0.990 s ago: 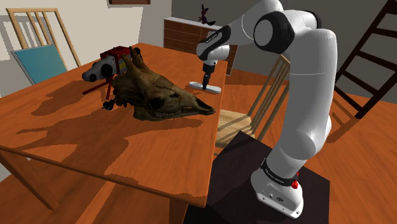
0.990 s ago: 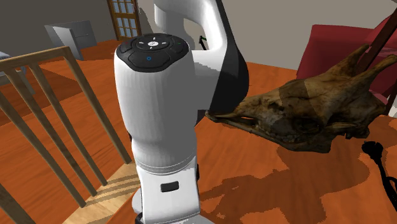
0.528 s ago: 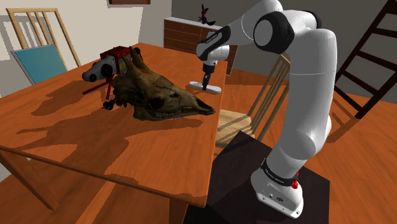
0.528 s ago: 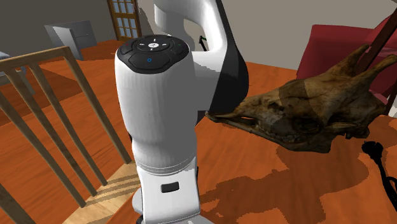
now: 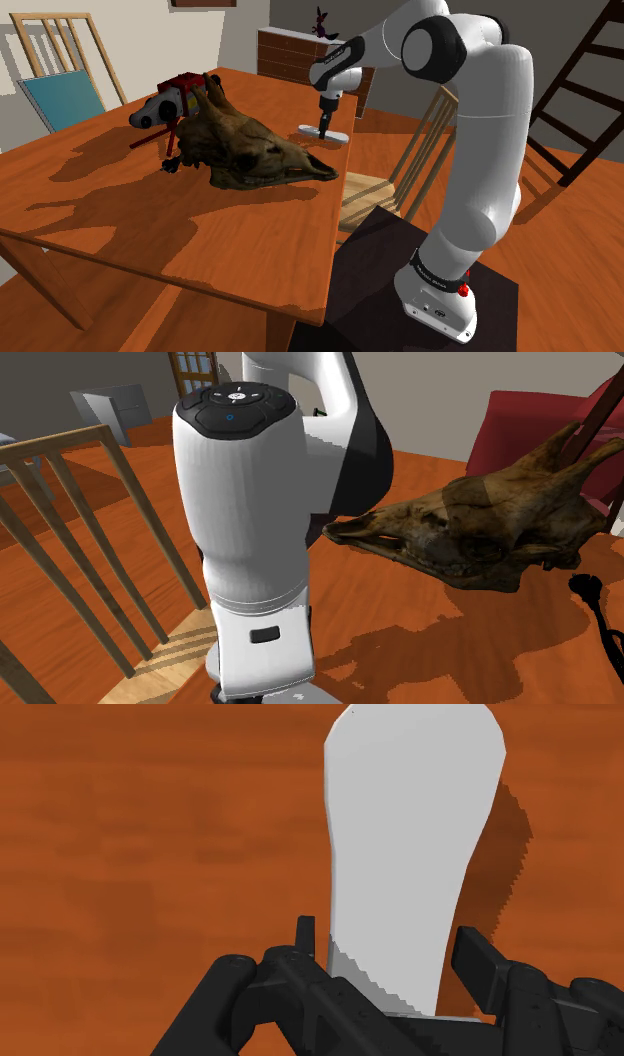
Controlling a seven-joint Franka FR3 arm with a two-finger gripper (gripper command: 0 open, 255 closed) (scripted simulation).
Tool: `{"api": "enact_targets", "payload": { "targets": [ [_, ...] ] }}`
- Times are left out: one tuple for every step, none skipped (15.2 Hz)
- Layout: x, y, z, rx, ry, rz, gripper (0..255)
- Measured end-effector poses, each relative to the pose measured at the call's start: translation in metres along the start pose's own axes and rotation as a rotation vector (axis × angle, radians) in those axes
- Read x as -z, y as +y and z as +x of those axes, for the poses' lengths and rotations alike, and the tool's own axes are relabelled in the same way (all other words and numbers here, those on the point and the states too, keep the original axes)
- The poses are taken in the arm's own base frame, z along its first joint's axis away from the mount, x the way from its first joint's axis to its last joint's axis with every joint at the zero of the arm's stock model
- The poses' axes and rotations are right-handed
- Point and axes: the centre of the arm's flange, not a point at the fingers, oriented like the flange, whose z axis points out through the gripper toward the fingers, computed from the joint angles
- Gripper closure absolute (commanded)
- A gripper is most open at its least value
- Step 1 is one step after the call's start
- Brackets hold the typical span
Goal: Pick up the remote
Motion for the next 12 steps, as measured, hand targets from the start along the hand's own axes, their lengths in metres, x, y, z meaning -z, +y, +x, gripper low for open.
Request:
{"api": "enact_targets", "payload": {
  "targets": [
    [0.005,0.0,0.0,0.0,0.0,0.0,255],
    [0.011,0.001,0.0,0.0,0.0,0.0,255],
    [0.016,0.001,0.0,0.0,0.0,0.0,255],
    [0.021,0.0,0.0,0.0,0.0,0.0,255],
    [0.026,-0.001,0.0,0.0,0.0,0.0,255],
    [0.031,0.0,0.001,0.0,0.0,0.0,255],
    [0.036,0.0,0.001,0.0,0.0,0.0,255],
    [0.042,-0.001,0.0,0.0,0.0,0.0,255],
    [0.047,0.0,0.001,0.0,0.0,0.0,255],
    [0.052,0.001,0.0,0.0,0.0,0.0,255],
    [0.058,0.001,0.0,0.0,0.0,0.0,255],
    [0.061,0.001,0.0,0.0,0.0,0.0,255]
  ]
}}
